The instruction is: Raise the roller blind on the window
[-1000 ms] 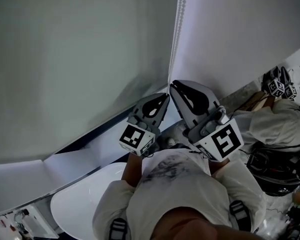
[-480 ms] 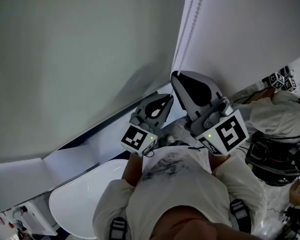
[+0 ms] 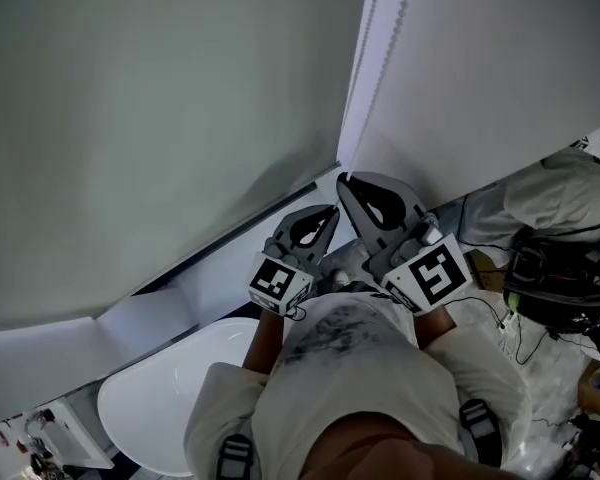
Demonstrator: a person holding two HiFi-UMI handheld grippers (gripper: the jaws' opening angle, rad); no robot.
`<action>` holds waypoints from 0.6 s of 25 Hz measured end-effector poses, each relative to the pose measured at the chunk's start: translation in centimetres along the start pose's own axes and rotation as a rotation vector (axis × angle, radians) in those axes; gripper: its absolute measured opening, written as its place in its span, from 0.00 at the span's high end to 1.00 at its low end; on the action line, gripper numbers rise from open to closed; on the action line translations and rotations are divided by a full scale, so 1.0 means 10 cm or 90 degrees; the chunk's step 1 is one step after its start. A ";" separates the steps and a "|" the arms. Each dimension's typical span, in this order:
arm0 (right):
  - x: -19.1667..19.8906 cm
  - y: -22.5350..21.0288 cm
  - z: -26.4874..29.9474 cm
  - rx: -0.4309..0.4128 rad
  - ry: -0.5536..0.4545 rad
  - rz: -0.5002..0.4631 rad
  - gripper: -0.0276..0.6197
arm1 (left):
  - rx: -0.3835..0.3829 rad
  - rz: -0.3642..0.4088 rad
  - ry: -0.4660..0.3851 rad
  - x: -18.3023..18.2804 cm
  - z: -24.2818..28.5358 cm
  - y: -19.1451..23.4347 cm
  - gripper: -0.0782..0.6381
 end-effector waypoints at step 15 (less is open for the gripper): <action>0.17 0.83 -0.11 0.088 -0.009 -0.099 0.86 | -0.009 0.047 -0.072 -0.44 -0.97 -0.03 0.79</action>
Point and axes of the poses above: the fingertips, and each gripper's own axes: z forward along the fingers, y to its left, x out of its underside, the point moved 2 cm from there along -z, backward along the fingers, and after that the axes turned 14 degrees about z, right-handed, at the moved point
